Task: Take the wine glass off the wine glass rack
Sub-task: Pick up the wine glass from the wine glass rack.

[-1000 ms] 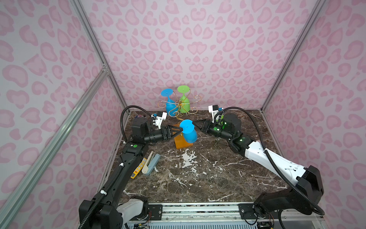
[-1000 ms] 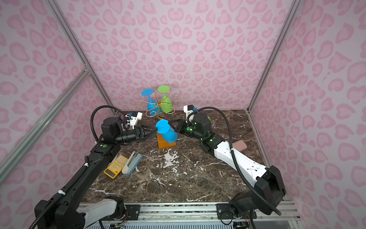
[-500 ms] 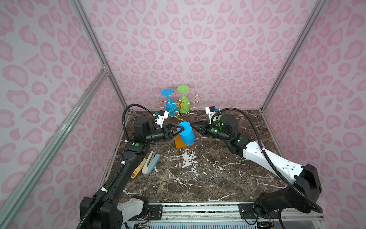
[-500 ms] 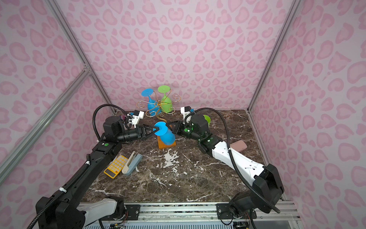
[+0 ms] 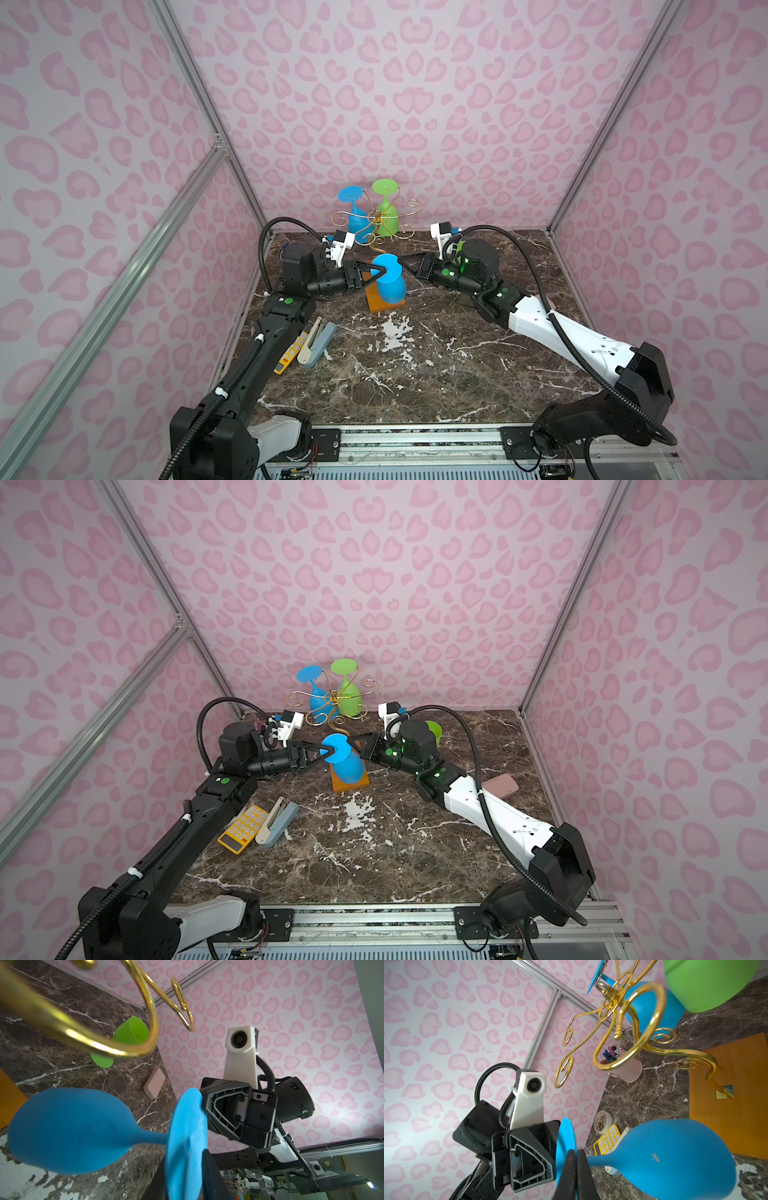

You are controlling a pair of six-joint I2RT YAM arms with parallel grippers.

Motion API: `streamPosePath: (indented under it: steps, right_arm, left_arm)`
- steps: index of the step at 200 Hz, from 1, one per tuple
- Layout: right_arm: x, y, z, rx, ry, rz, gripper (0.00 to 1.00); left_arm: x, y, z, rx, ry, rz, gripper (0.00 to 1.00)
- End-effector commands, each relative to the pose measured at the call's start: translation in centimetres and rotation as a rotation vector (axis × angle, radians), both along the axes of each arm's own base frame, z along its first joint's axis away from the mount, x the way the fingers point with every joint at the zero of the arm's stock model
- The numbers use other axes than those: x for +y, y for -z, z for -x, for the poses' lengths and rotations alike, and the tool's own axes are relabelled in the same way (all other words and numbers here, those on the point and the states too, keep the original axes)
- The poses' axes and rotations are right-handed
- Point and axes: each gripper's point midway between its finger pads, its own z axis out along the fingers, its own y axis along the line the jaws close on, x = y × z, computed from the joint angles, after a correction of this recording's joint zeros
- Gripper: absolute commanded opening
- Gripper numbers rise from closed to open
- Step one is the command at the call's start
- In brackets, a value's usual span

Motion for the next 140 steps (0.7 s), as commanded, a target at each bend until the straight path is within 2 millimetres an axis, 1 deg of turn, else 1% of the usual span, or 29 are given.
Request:
streamPosePath:
  steps: [1, 16, 33, 89, 140]
  right_arm:
    - [0.2, -0.5, -0.2, -0.022, 0.002, -0.012, 0.00]
    - [0.1, -0.5, -0.1, -0.022, 0.000, -0.012, 0.00]
    - [0.1, -0.4, -0.1, -0.021, 0.001, -0.010, 0.00]
    - [-0.1, -0.5, 0.0, -0.030, 0.002, -0.003, 0.00]
    - [-1.8, -1.3, -0.2, -0.050, 0.036, -0.004, 0.00]
  left_arm:
    - [-0.2, -0.9, 0.1, -0.049, 0.022, 0.009, 0.23]
    - [-0.3, -0.8, 0.1, -0.048, 0.027, 0.009, 0.21]
    - [-0.4, -0.8, 0.1, -0.049, 0.032, 0.009, 0.15]
    - [-0.8, -0.9, 0.2, -0.066, 0.077, 0.014, 0.10]
    - [-1.1, -1.4, 0.4, -0.099, 0.124, 0.025, 0.04]
